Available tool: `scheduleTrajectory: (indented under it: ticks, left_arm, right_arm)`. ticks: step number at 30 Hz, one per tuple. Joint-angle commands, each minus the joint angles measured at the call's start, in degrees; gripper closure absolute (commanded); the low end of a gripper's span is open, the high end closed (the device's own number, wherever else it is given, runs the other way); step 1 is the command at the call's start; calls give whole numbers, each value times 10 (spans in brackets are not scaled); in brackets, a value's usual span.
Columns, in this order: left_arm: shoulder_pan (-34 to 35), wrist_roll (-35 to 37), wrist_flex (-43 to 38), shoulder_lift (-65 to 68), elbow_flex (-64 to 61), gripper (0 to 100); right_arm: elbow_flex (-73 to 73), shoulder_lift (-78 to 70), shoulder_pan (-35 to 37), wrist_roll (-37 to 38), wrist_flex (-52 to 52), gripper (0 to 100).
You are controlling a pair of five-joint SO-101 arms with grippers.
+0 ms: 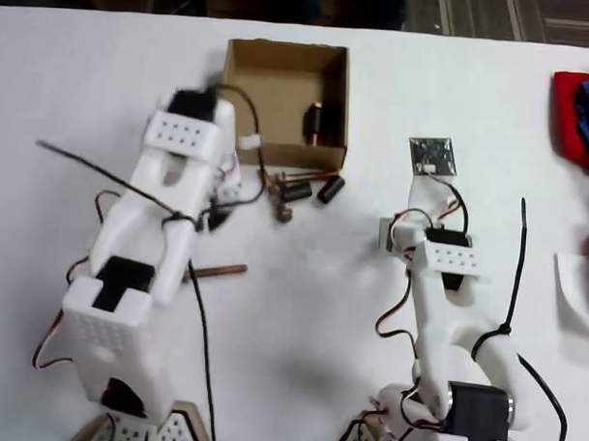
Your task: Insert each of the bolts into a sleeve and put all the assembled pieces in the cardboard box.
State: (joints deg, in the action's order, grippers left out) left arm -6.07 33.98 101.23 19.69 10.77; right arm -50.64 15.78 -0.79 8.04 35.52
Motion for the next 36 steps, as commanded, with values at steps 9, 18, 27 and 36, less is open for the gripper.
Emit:
scheduleTrajectory:
  ticks: [9, 18, 27, 36]
  left_arm:
    - [-12, 130, 10, -30, -140, 672]
    - [1, 197, -47, -28, -173, 679]
    - [55, 207, -147, -28, -234, 679]
    - [53, 115, -185, -28, -271, 681]
  right_arm:
    - [3, 32, 7, -4, -10, 975]
    - [2, 32, 7, -4, -10, 975]
    - [2, 32, 7, -4, -10, 975]
    - [2, 32, 7, -4, -10, 975]
